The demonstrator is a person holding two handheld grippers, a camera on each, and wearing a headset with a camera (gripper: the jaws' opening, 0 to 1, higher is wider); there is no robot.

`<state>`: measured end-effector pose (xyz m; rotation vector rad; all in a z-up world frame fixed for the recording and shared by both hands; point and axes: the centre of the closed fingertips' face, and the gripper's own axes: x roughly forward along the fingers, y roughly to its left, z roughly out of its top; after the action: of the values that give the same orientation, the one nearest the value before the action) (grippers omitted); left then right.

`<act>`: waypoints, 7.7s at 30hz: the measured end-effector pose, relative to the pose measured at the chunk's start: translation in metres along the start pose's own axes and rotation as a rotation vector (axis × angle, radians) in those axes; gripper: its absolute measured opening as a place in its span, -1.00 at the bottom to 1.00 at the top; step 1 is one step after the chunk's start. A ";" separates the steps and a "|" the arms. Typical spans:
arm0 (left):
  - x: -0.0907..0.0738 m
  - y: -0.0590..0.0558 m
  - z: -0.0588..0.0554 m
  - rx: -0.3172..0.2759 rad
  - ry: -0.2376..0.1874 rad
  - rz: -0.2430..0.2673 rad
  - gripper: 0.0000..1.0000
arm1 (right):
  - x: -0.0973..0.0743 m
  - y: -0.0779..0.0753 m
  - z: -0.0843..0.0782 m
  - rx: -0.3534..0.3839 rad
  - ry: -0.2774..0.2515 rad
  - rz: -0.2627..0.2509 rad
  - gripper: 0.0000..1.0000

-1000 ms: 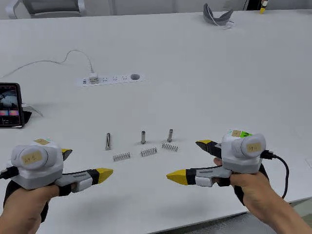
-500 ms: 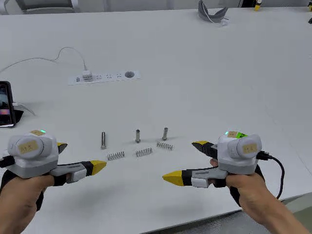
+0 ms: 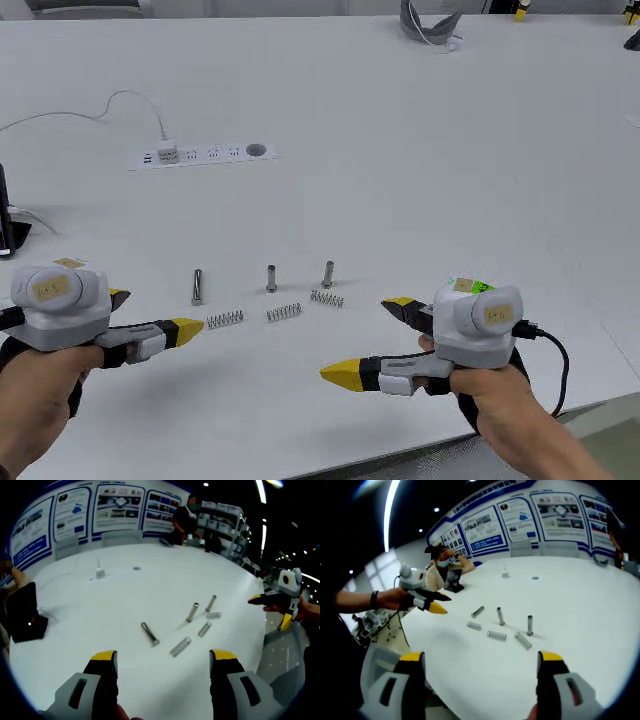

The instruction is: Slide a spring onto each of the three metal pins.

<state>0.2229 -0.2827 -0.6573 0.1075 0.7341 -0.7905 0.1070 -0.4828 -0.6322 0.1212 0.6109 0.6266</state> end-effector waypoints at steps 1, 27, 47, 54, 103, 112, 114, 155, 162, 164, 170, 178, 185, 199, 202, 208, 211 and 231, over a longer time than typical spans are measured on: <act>0.002 0.001 0.000 -0.004 0.000 0.001 0.52 | 0.000 0.000 0.000 -0.001 0.000 0.000 0.89; 0.055 0.016 0.013 -0.064 0.004 -0.002 0.11 | -0.004 0.000 -0.008 0.017 0.017 -0.011 0.83; 0.099 0.027 0.015 -0.072 0.061 0.030 -0.36 | -0.012 -0.004 -0.016 0.048 0.020 -0.040 0.80; 0.110 0.030 0.014 -0.048 0.089 0.044 -0.48 | -0.011 -0.005 -0.016 0.050 0.023 -0.039 0.80; 0.108 0.016 0.008 0.229 0.204 0.062 -0.84 | 0.002 0.003 -0.020 0.079 0.036 0.001 0.78; 0.090 0.020 0.012 0.162 0.171 0.083 -0.85 | 0.000 0.002 -0.021 0.090 0.025 0.000 0.78; 0.087 0.020 0.012 0.142 0.165 0.087 -0.85 | -0.001 0.000 -0.019 0.092 0.018 -0.004 0.78; 0.056 0.022 0.008 0.057 0.105 0.130 -0.85 | -0.001 0.002 -0.013 0.076 0.010 0.002 0.78; 0.054 0.022 0.005 0.028 0.091 0.139 -0.85 | -0.001 0.003 -0.013 0.076 0.011 0.003 0.78; 0.053 0.020 0.004 0.025 0.084 0.142 -0.85 | -0.001 0.004 -0.014 0.075 0.015 0.006 0.78; 0.050 0.017 0.001 0.049 0.079 0.148 -0.84 | 0.000 0.007 -0.015 0.076 0.016 0.011 0.78; 0.049 0.013 0.001 0.116 0.079 0.153 -0.84 | -0.001 0.008 -0.016 0.073 0.020 0.016 0.77; 0.049 0.013 0.002 0.130 0.076 0.154 -0.83 | -0.002 0.008 -0.015 0.073 0.017 0.017 0.77; 0.052 0.014 0.002 0.118 0.079 0.144 -0.83 | -0.003 0.010 -0.021 0.070 0.028 0.023 0.76; 0.053 0.014 0.004 0.110 0.076 0.143 -0.83 | -0.004 0.010 -0.022 0.070 0.030 0.021 0.76; 0.059 0.012 0.010 0.103 0.068 0.136 -0.84 | -0.005 0.008 -0.022 0.072 0.029 0.017 0.76; 0.062 0.010 0.011 0.109 0.068 0.131 -0.84 | -0.005 0.008 -0.021 0.072 0.029 0.016 0.76; 0.071 -0.005 0.020 0.153 0.065 0.107 -0.83 | -0.004 0.009 -0.022 0.073 0.032 0.019 0.76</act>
<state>0.2640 -0.3368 -0.6872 0.3088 0.7226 -0.7426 0.0872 -0.4790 -0.6460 0.1857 0.6639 0.6254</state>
